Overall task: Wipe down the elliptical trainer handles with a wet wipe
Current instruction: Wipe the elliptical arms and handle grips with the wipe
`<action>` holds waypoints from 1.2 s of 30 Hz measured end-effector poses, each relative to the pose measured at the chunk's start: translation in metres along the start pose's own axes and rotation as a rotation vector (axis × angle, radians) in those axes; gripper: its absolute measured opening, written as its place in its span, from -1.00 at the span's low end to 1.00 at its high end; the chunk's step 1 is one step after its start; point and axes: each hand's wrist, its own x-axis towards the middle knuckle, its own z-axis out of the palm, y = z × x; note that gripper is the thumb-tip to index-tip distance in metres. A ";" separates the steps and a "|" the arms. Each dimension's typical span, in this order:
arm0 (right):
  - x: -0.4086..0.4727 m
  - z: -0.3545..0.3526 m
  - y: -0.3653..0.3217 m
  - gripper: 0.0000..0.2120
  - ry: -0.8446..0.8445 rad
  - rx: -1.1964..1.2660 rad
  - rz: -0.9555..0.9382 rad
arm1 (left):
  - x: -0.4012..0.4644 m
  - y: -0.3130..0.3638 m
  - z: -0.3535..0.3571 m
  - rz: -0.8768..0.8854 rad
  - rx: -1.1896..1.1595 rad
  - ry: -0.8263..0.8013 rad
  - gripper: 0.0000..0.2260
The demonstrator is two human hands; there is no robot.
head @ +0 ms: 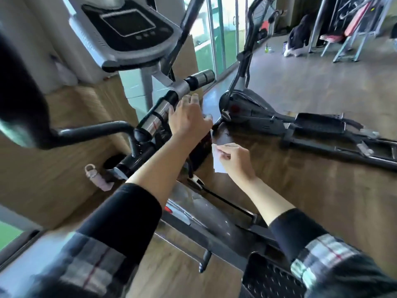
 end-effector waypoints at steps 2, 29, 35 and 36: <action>0.015 0.011 -0.016 -0.81 0.029 0.042 -0.040 | 0.012 -0.014 -0.009 -0.011 0.052 0.007 -0.47; 0.093 0.077 -0.098 -0.79 0.263 0.711 -0.016 | 0.038 -0.100 -0.024 -0.020 -0.296 0.008 -0.73; 0.083 0.076 -0.097 -0.81 0.208 0.782 -0.050 | 0.036 -0.100 -0.023 -0.030 -0.291 0.023 -0.73; 0.084 0.076 -0.097 -0.81 0.216 0.755 -0.079 | 0.037 -0.101 -0.023 -0.034 -0.293 0.024 -0.73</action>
